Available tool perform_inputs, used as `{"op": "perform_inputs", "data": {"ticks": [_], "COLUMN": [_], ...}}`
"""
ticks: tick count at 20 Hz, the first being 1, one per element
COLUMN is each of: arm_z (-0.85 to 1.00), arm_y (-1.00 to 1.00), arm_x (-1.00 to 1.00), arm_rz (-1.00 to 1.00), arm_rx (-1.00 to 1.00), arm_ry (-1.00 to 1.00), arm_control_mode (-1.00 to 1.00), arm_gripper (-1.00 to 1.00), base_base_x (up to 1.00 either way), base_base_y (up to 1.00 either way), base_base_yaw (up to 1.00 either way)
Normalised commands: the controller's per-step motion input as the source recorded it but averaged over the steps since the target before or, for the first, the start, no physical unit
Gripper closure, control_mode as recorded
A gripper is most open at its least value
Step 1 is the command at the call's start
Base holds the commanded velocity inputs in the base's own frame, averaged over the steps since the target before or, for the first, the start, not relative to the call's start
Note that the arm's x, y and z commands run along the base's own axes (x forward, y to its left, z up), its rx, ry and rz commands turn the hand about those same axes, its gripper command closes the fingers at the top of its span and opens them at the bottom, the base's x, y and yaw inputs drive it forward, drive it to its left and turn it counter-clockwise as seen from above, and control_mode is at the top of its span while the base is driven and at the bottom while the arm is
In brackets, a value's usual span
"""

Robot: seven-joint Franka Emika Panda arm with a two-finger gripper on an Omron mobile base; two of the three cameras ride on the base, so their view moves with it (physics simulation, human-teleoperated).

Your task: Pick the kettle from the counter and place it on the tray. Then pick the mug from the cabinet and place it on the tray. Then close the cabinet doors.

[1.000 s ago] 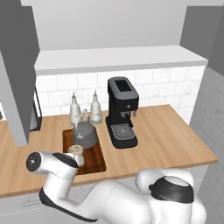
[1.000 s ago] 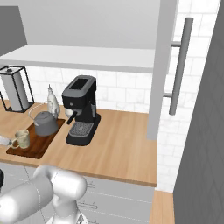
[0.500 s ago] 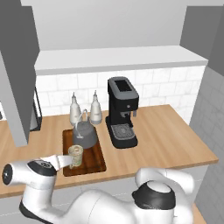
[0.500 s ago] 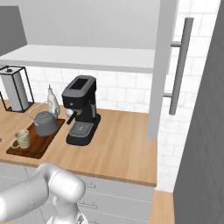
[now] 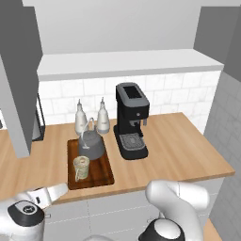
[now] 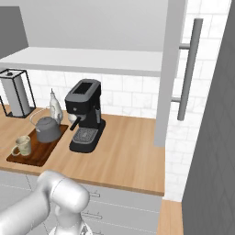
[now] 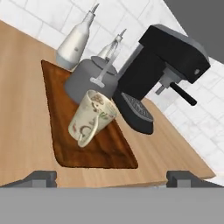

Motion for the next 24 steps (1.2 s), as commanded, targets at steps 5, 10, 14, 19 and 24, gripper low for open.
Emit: {"op": "perform_inputs", "data": {"ticks": [5,10,14,19,24], "arm_z": [0.34,0.25,0.2,0.16,0.22], "arm_y": [0.0,0.0,0.0,0.0,0.0], "arm_x": [-0.21,-0.1,-0.09,-0.05,0.0], "arm_rz": [0.18,0.11,0.0,0.0,0.01], "arm_rx": [-0.1,-0.11,-0.25,-0.27,-0.3], "arm_ry": [-0.16,-0.04,0.0,-0.01,-0.08], "arm_control_mode": [-1.0,-1.0,-1.0,-1.0,-1.0], "arm_gripper": [-1.0,-1.0,-1.0,-1.0,-1.0], "base_base_x": [0.0,0.0,0.0,0.0,0.0], "base_base_y": [0.0,0.0,0.0,0.0,0.0], "base_base_yaw": [0.0,0.0,0.0,0.0,0.0]}}
